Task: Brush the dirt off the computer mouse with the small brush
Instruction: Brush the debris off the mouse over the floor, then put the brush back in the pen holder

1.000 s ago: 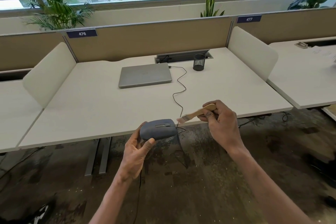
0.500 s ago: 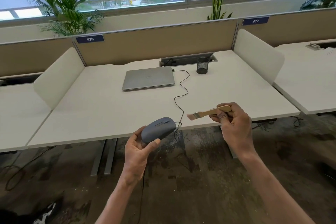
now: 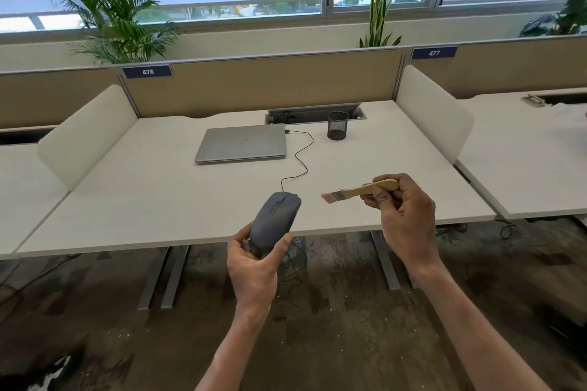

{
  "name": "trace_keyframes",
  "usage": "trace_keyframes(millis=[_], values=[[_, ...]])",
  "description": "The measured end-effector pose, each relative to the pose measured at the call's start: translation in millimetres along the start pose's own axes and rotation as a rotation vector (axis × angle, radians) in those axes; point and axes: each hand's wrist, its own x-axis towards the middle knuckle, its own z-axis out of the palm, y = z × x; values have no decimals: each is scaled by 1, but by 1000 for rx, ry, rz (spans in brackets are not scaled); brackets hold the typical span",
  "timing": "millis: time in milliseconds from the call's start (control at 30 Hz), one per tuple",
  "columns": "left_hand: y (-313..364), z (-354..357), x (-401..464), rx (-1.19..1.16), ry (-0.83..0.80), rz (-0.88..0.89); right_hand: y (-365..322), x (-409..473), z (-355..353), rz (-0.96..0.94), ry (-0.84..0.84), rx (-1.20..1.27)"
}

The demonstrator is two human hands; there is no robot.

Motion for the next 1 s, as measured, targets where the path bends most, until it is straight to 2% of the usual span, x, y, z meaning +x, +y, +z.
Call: trace_keyframes(millis=[367, 1000], values=[[-12, 94, 53, 36, 21, 3, 26, 66, -3, -7, 52, -2], [-99, 190, 206, 129, 49, -20, 127, 243, 64, -30, 81, -232]])
